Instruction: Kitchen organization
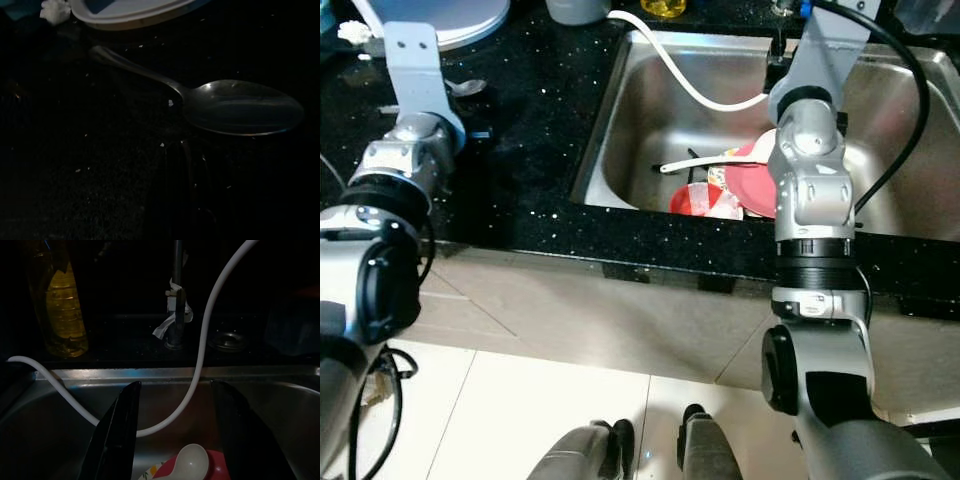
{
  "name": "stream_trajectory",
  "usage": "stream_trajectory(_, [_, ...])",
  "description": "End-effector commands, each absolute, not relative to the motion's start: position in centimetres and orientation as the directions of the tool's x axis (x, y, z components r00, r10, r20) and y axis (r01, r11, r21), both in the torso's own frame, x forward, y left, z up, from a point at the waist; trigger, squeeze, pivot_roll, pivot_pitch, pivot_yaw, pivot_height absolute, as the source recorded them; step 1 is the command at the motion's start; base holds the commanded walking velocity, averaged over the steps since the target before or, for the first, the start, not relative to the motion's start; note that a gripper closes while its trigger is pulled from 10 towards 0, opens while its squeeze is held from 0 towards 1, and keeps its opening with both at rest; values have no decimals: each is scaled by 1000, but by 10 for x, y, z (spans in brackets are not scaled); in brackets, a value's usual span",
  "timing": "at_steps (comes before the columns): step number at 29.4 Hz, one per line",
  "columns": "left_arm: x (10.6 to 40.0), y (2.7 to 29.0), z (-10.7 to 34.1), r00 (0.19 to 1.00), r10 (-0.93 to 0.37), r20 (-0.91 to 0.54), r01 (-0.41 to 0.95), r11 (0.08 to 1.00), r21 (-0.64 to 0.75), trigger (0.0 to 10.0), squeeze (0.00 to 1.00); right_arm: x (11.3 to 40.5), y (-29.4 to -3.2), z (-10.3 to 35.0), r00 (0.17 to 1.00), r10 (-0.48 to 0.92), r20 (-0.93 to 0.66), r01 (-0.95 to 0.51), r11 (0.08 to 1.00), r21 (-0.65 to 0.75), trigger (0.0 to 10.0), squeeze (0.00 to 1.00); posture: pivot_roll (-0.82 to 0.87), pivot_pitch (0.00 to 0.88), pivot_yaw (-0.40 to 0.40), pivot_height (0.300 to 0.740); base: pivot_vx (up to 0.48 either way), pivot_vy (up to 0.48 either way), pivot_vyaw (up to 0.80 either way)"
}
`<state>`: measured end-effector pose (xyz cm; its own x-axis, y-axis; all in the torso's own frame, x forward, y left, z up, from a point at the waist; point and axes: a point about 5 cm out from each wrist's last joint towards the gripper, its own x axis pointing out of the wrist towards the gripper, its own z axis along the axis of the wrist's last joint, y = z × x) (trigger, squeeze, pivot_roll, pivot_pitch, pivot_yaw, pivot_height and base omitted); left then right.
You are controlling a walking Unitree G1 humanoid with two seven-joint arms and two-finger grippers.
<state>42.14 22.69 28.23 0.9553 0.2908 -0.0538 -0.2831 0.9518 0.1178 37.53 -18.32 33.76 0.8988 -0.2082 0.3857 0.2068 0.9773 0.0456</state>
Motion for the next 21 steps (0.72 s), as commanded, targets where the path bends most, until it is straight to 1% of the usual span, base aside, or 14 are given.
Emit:
stream_trajectory(1, [419, 237, 280, 954, 294, -52, -281, 944, 173, 10000, 804, 375, -181, 340, 897, -203, 393, 197, 979, 55, 10000, 0, 27, 225, 38, 740, 0, 0, 0])
stream_trajectory(2, [419, 237, 280, 954, 294, -52, -281, 944, 173, 10000, 804, 375, -181, 340, 897, -203, 393, 197, 979, 55, 10000, 0, 27, 225, 38, 740, 0, 0, 0])
stream_trajectory(3, [421, 230, 290, 965, 260, -18, -254, 953, 167, 10000, 1000, 375, -182, 340, 897, -203, 393, 198, 979, 54, 10000, 0, 27, 225, 38, 740, 0, 0, 0])
stream_trajectory(5, [424, 215, 316, 976, 206, 75, -214, 967, 135, 10000, 1000, 375, -181, 340, 899, -198, 390, 195, 980, 50, 10000, 0, 16, 237, 36, 740, 0, 0, 0])
stream_trajectory(7, [424, 215, 316, 976, 206, 75, -214, 967, 135, 10000, 1000, 375, -181, 340, 899, -198, 390, 195, 980, 50, 10000, 0, 16, 237, 36, 740, 0, 0, 0])
stream_trajectory(10, [424, 204, 340, 972, 182, 150, -201, 972, 121, 10000, 1000, 373, -179, 341, 899, -195, 393, 192, 980, 47, 10000, 0, -1, 247, 46, 740, 0, 0, 0])
stream_trajectory(14, [424, 194, 357, 969, 155, 193, -179, 977, 118, 10000, 1000, 369, -184, 342, 894, -212, 395, 213, 976, 42, 10000, 0, -24, 270, 61, 740, 0, 0, 0])
stream_trajectory(16, [425, 192, 354, 975, 138, 174, -160, 979, 124, 10000, 1000, 364, -189, 341, 893, -227, 387, 233, 972, 33, 10000, 0, -46, 303, 69, 740, 0, 0, 0])
stream_trajectory(17, [425, 192, 354, 975, 138, 174, -160, 979, 124, 10000, 1000, 364, -189, 341, 893, -227, 387, 233, 972, 33, 10000, 0, -46, 303, 69, 740, 0, 0, 0])
stream_trajectory(18, [425, 193, 351, 976, 138, 166, -160, 979, 128, 10000, 0, 363, -190, 340, 895, -230, 383, 238, 971, 28, 10000, 0, -53, 321, 69, 740, 0, 0, 0])
stream_trajectory(20, [425, 193, 351, 976, 138, 166, -160, 979, 128, 10000, 0, 363, -190, 340, 895, -230, 383, 238, 971, 28, 10000, 0, -53, 321, 69, 740, 0, 0, 0])
stream_trajectory(21, [425, 196, 347, 978, 144, 149, -162, 980, 117, 10000, 0, 361, -192, 338, 897, -233, 376, 243, 970, 22, 10000, 0, -59, 335, 71, 740, 0, 0, 0])
